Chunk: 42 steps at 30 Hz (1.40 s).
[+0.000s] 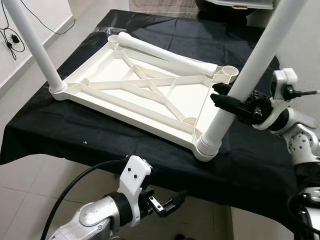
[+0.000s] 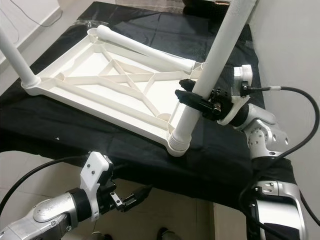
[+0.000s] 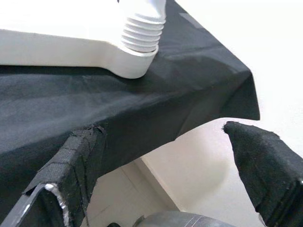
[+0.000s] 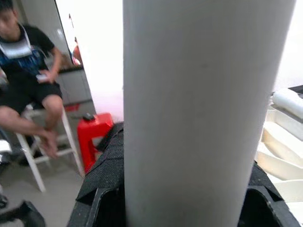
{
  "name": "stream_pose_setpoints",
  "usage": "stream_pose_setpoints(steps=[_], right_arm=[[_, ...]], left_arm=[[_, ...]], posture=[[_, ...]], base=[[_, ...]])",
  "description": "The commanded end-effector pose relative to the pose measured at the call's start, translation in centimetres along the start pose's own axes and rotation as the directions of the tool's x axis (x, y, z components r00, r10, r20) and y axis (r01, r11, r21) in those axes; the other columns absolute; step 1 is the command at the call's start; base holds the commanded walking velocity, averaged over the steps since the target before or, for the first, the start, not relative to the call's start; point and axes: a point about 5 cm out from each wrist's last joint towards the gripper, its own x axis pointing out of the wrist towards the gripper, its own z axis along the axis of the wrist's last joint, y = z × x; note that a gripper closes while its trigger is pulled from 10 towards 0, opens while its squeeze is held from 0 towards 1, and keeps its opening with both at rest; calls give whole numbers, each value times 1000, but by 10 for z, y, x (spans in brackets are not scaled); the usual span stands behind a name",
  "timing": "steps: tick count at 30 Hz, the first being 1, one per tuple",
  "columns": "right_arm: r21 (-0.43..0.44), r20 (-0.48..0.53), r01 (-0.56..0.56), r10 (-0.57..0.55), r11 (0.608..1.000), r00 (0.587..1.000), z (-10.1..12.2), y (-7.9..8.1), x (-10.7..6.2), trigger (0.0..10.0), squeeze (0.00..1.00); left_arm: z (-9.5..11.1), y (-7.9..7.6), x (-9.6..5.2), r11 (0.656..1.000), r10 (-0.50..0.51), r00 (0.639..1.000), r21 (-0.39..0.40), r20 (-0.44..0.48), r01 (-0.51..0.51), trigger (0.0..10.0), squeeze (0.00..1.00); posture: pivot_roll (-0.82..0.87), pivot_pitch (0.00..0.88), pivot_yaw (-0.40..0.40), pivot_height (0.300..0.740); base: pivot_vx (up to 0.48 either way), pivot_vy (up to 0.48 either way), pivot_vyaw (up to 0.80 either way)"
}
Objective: Building children table
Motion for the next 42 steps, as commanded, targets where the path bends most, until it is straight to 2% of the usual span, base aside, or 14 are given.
stream_pose_setpoints(steps=[1,10,14,17,20,26,29,30,31,32,33,34,37,42], right_arm=[[57,-196,63,-51,996,979,-41,3,-6,10000,0],[26,-279,93,-82,995,957,-57,13,-7,10000,0],[27,-297,143,-129,989,946,-67,12,-8,10000,0],[14,-297,232,-217,973,930,-72,5,-8,10000,0],[3,-279,373,-357,928,891,-76,-5,-10,10000,0],[32,-237,496,-476,868,847,-76,-10,-16,10000,0],[33,-209,599,-581,800,787,-76,-17,-22,10000,0],[33,-209,599,-581,800,787,-76,-17,-22,10000,0],[31,-201,632,-614,774,763,-76,-19,-24,10000,0],[26,-187,699,-683,715,706,-78,-22,-31,10000,0],[26,-187,699,-683,715,706,-78,-22,-31,10000,0],[19,-175,736,-723,677,669,-78,-24,-34,10000,0],[16,-171,745,-732,667,659,-79,-24,-34,10000,0],[28,-134,738,-729,674,671,-81,-11,-28,10000,0]], left_arm=[[-5,0,0,1000,6,1000,4,-26,-5,10000,0],[-5,0,1,1000,4,1000,5,-24,-4,10000,0],[-5,0,1,1000,4,1000,7,-24,-4,10000,0],[-5,0,1,1000,4,1000,10,-24,-4,10000,0],[-5,0,0,1000,5,1000,11,-24,-4,10000,0],[-6,0,0,1000,5,1000,12,-24,-4,10000,0],[-6,0,0,1000,4,1000,13,-25,-3,10000,0],[-6,0,0,1000,4,1000,13,-25,-3,10000,0],[-6,0,0,1000,3,1000,13,-26,-3,10000,0],[-6,0,0,1000,1,1000,14,-26,0,10000,0],[-6,0,0,1000,1,1000,14,-26,0,10000,0],[-6,0,1,1000,-1,1000,15,-26,1,10000,0],[-6,0,1,1000,-1,1000,16,-25,1,10000,0],[-6,0,0,1000,-1,1000,22,-25,1,10000,0]], posture=[[200,238,-56,740],[194,238,-55,740],[195,235,-56,740],[196,234,-55,740],[197,230,-55,740],[199,226,-55,740],[198,222,-55,740],[198,222,-55,740],[197,220,-53,740],[196,219,-53,740],[196,219,-53,740],[196,219,-53,740],[196,219,-53,740],[199,214,-50,740]], base=[[0,0,0],[0,0,0],[0,0,0],[0,0,0],[0,0,0],[0,0,0],[0,0,0],[0,0,0],[0,0,0],[0,0,0],[0,0,0],[0,0,0],[0,0,0],[0,0,0]])
